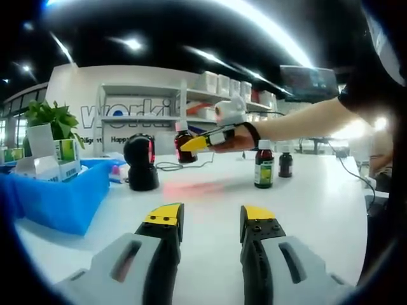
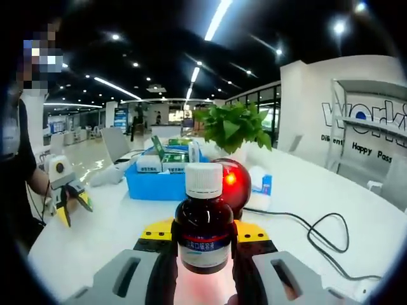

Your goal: Rotate the medicine bottle to make it face forward pick up the medicine bottle inspect the drug traceability code place the medicine on the table

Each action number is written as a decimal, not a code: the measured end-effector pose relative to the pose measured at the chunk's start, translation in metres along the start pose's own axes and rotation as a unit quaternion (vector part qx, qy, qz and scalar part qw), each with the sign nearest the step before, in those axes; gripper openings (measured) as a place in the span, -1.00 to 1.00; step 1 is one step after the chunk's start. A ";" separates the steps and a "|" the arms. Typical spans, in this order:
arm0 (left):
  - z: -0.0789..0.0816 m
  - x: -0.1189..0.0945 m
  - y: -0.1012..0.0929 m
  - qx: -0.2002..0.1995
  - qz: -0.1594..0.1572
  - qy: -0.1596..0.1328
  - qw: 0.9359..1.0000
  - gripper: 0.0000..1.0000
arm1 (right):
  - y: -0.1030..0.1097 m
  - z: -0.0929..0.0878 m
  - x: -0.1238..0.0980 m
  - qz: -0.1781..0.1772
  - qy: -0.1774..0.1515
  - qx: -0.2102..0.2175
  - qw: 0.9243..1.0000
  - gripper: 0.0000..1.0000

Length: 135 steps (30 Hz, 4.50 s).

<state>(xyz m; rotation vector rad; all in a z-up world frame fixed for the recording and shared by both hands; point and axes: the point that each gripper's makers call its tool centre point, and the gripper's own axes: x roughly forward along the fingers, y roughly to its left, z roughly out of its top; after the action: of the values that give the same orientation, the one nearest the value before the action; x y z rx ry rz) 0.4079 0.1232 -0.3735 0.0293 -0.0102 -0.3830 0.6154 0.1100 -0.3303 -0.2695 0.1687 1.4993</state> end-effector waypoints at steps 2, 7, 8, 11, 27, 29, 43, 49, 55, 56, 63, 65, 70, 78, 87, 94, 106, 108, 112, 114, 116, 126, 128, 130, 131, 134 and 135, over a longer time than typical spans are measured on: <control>0.000 0.000 0.000 0.001 0.000 0.001 1.000 -0.47 | 0.002 -0.002 0.000 0.001 0.003 -0.004 1.000 -0.44; 0.000 0.000 0.001 0.000 0.002 0.001 1.000 -0.47 | 0.001 -0.003 -0.001 -0.001 0.002 0.001 1.000 -0.44; 0.000 0.000 0.001 0.000 0.002 0.001 1.000 -0.47 | 0.001 -0.003 -0.002 -0.002 0.002 0.001 1.000 -0.44; 0.000 0.000 0.001 0.001 0.002 0.001 1.000 -0.47 | 0.001 -0.003 -0.004 -0.004 0.001 0.002 1.000 -0.44; 0.001 0.000 0.001 0.003 0.001 0.001 1.000 -0.48 | -0.002 0.048 -0.032 -0.049 -0.027 0.043 0.997 -0.44; 0.001 0.000 0.000 0.003 0.000 0.000 1.000 -0.48 | -0.003 0.057 -0.035 -0.064 -0.030 0.042 0.997 -0.44; 0.003 -0.001 -0.002 0.010 -0.003 -0.004 1.000 -0.48 | -0.003 0.123 -0.063 -0.160 -0.060 0.037 0.985 -0.44; 0.004 -0.003 -0.004 0.015 -0.007 -0.009 1.000 -0.48 | 0.000 0.136 -0.081 -0.218 -0.070 0.047 0.972 -0.44; 0.004 -0.002 -0.006 0.019 -0.012 -0.009 1.000 -0.48 | 0.010 0.144 -0.096 -0.247 -0.075 0.042 0.965 -0.44; 0.003 -0.002 -0.006 0.019 -0.012 -0.009 1.000 -0.48 | 0.009 0.145 -0.099 -0.251 -0.076 0.046 0.964 -0.44; 0.003 -0.003 -0.006 0.018 -0.010 -0.010 1.000 -0.48 | 0.025 0.149 -0.114 -0.282 -0.080 0.035 0.955 -0.44; 0.003 -0.003 -0.006 0.019 -0.010 -0.010 1.000 -0.48 | 0.031 0.145 -0.116 -0.291 -0.080 0.038 0.953 -0.44; 0.004 -0.003 -0.006 0.019 -0.009 -0.009 1.000 -0.48 | 0.042 0.127 -0.116 -0.308 -0.070 0.036 0.948 -0.44; 0.004 -0.003 -0.007 0.021 -0.010 -0.009 1.000 -0.48 | 0.059 0.101 -0.111 -0.327 -0.079 0.036 0.941 -0.44; 0.005 -0.003 -0.008 0.021 -0.010 -0.009 1.000 -0.48 | 0.079 0.073 -0.091 -0.316 -0.088 0.060 0.943 -0.44; 0.004 -0.003 -0.009 0.022 -0.013 -0.007 1.000 -0.48 | 0.093 0.046 -0.076 -0.306 -0.101 0.067 0.944 -0.44; 0.005 -0.003 -0.009 0.021 -0.014 -0.007 1.000 -0.48 | 0.099 -0.004 -0.054 -0.317 -0.078 0.073 0.942 -0.44; 0.005 -0.003 -0.009 0.021 -0.015 -0.007 1.000 -0.48 | 0.101 -0.011 -0.051 -0.317 -0.078 0.085 0.941 -0.44; 0.004 -0.002 -0.009 0.021 -0.017 -0.005 1.000 -0.48 | 0.102 -0.022 -0.048 -0.320 -0.078 0.103 0.938 -0.45; 0.004 -0.002 -0.010 0.021 -0.017 -0.005 1.000 -0.48 | 0.101 -0.028 -0.045 -0.324 -0.076 0.103 0.937 -0.45; 0.004 -0.003 -0.009 0.022 -0.016 -0.005 1.000 -0.48 | 0.099 -0.034 -0.043 -0.325 -0.072 0.106 0.937 -0.45; 0.004 -0.003 -0.009 0.022 -0.016 -0.005 1.000 -0.49 | 0.097 -0.047 -0.039 -0.328 -0.057 0.108 0.937 -0.48; 0.004 -0.002 -0.009 0.022 -0.016 -0.005 1.000 -0.49 | 0.095 -0.036 -0.043 -0.337 -0.086 0.105 0.932 -0.85; 0.004 -0.003 -0.009 0.022 -0.016 -0.006 1.000 -0.49 | 0.089 -0.040 -0.046 -0.353 -0.060 0.108 0.927 -1.00; 0.004 -0.003 -0.009 0.022 -0.015 -0.006 1.000 -0.49 | 0.088 -0.037 -0.043 -0.345 -0.065 0.108 0.930 -1.00; 0.004 -0.003 -0.009 0.023 -0.014 -0.006 1.000 -0.49 | 0.090 -0.031 -0.049 -0.352 -0.076 0.091 0.929 -1.00; 0.004 -0.003 -0.009 0.022 -0.014 -0.007 1.000 -0.49 | 0.091 -0.030 -0.048 -0.355 -0.075 0.079 0.929 -1.00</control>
<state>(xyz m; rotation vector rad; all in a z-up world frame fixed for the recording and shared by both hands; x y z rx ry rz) 0.4017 0.1155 -0.3695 0.0712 -0.0317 -0.4118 0.5234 0.0597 -0.3524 -0.0667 0.0547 0.7745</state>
